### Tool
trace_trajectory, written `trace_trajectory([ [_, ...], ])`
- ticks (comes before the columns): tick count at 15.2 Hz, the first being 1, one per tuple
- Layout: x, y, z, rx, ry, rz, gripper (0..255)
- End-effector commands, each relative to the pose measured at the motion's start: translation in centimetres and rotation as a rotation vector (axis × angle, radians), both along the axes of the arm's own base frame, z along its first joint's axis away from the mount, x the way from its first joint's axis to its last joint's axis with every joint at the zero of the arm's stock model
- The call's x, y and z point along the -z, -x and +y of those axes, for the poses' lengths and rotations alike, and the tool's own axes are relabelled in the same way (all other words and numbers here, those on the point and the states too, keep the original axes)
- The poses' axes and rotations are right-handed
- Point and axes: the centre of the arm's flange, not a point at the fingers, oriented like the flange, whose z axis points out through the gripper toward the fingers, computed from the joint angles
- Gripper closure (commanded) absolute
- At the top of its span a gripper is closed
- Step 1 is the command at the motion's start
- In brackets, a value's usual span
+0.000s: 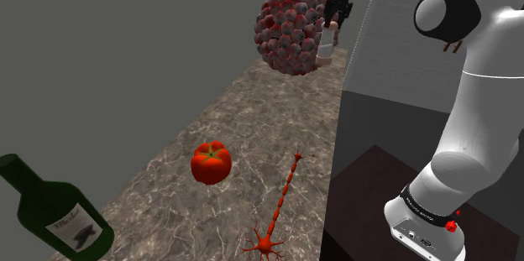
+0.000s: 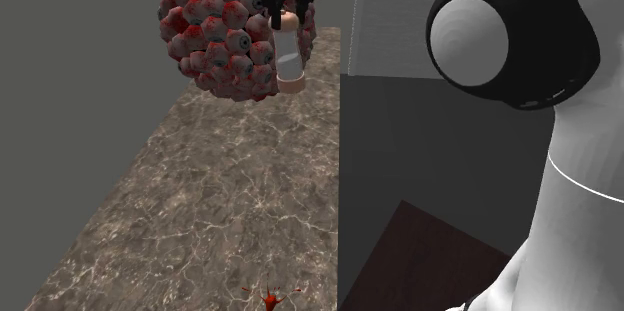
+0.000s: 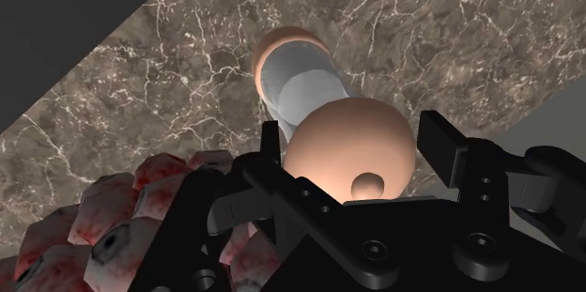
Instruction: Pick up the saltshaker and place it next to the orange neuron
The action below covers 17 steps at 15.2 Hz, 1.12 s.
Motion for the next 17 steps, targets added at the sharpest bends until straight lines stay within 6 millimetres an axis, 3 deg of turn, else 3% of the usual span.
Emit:
trace_trajectory([
  [1, -1.1, 0.1, 0.0, 0.000, 0.000, 0.000, 255],
  [9, -5.0, 0.1, 0.0, 0.000, 0.000, 0.000, 255],
  [17, -5.1, 2.0, 10.4, 0.000, 0.000, 0.000, 255],
])
